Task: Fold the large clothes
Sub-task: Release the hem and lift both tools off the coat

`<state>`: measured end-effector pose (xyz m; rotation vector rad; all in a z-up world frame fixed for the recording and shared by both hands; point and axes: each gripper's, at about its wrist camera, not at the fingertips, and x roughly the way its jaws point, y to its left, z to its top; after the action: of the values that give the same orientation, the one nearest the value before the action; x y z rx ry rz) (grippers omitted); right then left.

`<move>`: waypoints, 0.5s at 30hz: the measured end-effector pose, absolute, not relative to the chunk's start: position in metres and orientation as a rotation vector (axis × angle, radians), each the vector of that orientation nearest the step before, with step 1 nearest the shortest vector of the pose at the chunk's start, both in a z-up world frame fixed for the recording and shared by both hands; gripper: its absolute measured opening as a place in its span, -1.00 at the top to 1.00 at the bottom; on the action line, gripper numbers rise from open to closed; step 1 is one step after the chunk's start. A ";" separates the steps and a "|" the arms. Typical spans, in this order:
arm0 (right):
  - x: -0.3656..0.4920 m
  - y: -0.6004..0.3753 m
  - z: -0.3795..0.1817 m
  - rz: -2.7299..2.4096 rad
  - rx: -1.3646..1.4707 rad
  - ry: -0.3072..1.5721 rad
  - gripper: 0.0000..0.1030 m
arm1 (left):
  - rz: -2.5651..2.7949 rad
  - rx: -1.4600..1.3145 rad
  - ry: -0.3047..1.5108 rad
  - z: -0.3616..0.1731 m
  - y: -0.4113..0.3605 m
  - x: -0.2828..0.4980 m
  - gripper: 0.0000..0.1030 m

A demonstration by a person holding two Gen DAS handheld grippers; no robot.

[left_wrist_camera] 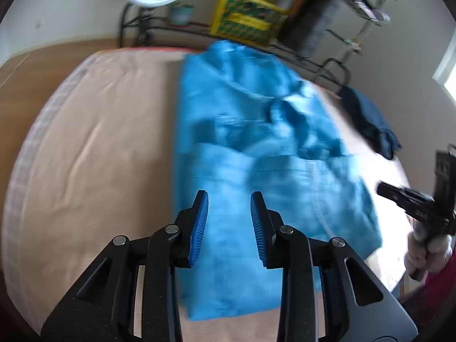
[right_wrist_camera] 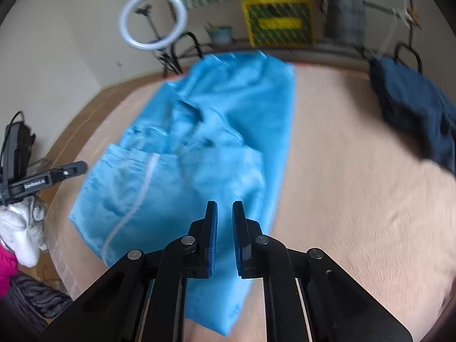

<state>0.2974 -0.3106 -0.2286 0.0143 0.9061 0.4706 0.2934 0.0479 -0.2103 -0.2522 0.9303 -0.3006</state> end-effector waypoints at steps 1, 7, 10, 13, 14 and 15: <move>0.298 -0.305 -0.227 0.487 0.007 0.885 0.82 | -0.316 -0.242 0.941 -0.212 0.041 0.295 0.42; 0.312 -0.278 -0.236 0.550 0.009 0.933 0.82 | -0.342 -0.244 1.022 -0.235 0.023 0.316 0.42; 0.321 -0.284 -0.251 0.510 0.041 0.996 0.82 | -0.308 -0.235 1.046 -0.245 0.023 0.324 0.42; 0.330 -0.294 -0.266 0.475 0.079 1.066 0.82 | -0.311 -0.238 1.071 -0.256 0.024 0.326 0.42; 0.332 -0.297 -0.272 0.464 0.082 1.086 0.82 | -0.316 -0.231 1.064 -0.256 0.024 0.326 0.42; 0.332 -0.298 -0.276 0.469 0.090 1.087 0.82 | -0.319 -0.220 1.058 -0.257 0.023 0.325 0.42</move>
<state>0.3321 -0.2982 -0.2756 0.0900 1.0872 0.4692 0.3252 0.0233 -0.2566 -0.2199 1.0582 -0.3190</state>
